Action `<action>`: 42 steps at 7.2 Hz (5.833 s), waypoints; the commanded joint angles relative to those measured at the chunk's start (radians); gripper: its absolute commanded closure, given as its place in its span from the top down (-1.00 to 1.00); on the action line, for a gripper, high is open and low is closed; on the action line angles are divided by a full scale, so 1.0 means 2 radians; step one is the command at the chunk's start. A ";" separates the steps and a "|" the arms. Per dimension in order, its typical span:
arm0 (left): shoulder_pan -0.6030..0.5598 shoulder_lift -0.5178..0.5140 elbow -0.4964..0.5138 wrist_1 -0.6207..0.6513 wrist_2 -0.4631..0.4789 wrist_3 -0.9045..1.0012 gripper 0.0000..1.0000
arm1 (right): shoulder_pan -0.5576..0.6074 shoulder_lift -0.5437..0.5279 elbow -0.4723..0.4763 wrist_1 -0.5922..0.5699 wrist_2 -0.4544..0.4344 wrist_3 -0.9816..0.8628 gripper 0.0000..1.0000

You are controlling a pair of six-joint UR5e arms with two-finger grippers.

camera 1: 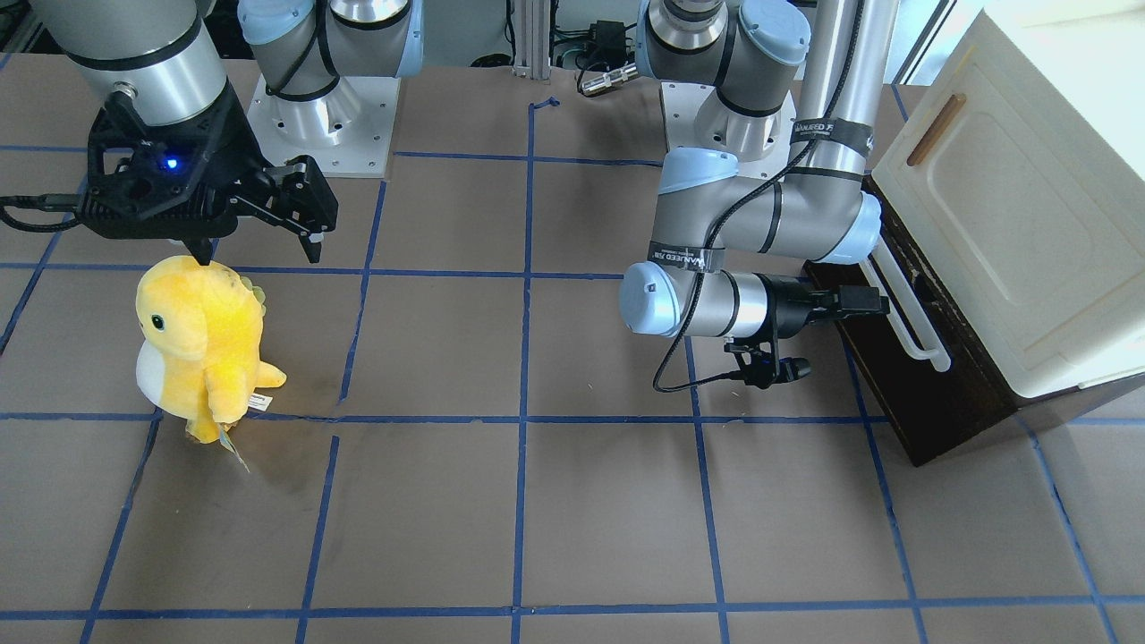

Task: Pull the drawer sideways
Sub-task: 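Move the left gripper down onto the white drawer handle and close it, then pull the white handle with the left gripper, sliding the drawer outward, then keep pulling the drawer open along its track with the left gripper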

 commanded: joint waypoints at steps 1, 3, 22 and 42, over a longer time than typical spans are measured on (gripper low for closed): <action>0.013 -0.001 0.001 -0.006 0.009 0.000 1.00 | 0.000 0.000 0.000 0.000 0.000 0.000 1.00; 0.030 -0.002 0.000 -0.006 0.017 -0.009 0.91 | 0.000 0.000 0.000 0.000 0.000 0.000 1.00; 0.010 -0.003 0.012 -0.009 0.015 -0.012 -0.40 | 0.000 0.000 0.000 0.000 0.000 0.000 1.00; -0.037 -0.003 0.020 -0.003 0.006 -0.011 -0.34 | 0.000 0.000 0.000 0.000 0.000 0.000 1.00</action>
